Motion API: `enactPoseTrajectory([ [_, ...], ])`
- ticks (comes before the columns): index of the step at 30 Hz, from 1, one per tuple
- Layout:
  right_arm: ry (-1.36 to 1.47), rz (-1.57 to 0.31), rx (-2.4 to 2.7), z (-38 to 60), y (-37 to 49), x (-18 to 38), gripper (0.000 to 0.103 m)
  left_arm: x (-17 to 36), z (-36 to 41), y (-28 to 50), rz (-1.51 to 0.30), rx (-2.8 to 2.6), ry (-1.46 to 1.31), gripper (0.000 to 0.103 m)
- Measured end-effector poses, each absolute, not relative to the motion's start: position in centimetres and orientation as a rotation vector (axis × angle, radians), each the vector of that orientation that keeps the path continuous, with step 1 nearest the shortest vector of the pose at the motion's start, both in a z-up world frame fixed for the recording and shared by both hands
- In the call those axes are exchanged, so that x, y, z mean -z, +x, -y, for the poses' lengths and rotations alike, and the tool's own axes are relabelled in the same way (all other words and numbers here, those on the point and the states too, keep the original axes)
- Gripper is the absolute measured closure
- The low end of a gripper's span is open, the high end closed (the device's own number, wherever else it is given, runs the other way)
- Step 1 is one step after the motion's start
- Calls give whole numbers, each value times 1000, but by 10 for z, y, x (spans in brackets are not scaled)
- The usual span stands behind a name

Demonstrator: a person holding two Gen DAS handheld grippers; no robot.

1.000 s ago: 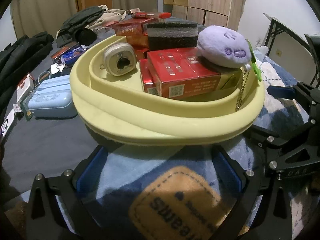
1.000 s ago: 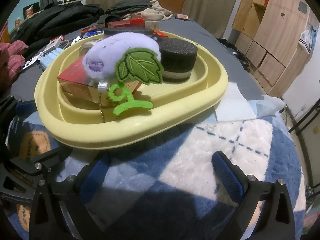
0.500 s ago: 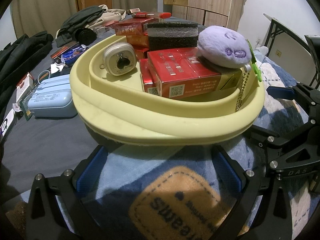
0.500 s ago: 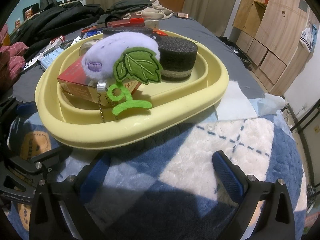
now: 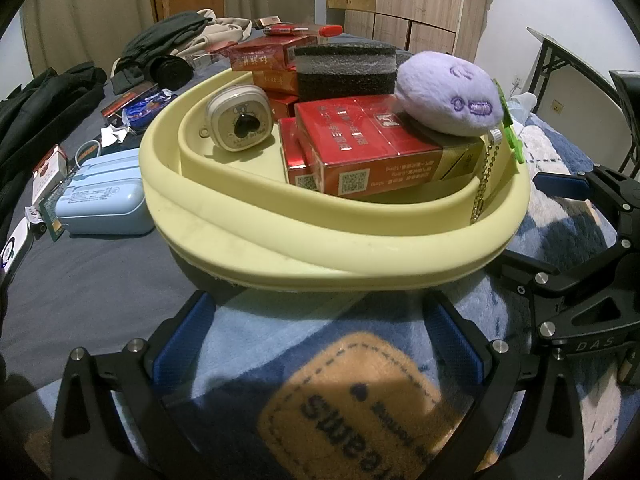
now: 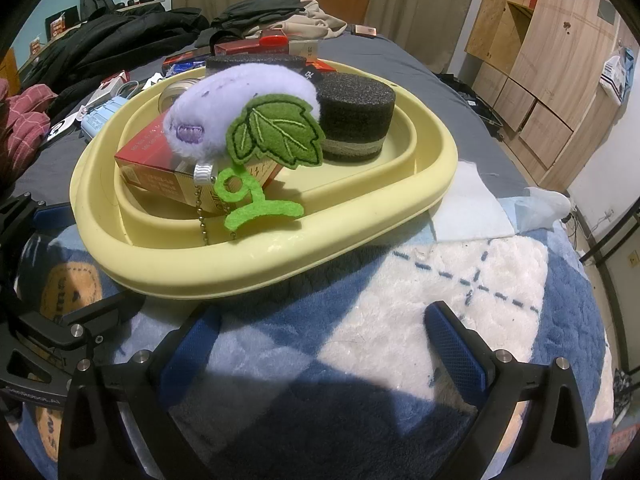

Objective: Organize rigid objects

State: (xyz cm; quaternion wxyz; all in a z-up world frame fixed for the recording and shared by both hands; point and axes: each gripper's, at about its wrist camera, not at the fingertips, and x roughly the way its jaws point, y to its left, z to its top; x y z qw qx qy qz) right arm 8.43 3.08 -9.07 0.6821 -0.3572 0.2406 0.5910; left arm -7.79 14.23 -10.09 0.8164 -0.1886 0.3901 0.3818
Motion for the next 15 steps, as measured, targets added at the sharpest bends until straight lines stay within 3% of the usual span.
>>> enactPoseTrajectory([
  [15,-800,-541,-1327,-31,84,91,0,101,-141,-78,-832,-815,-401,0],
])
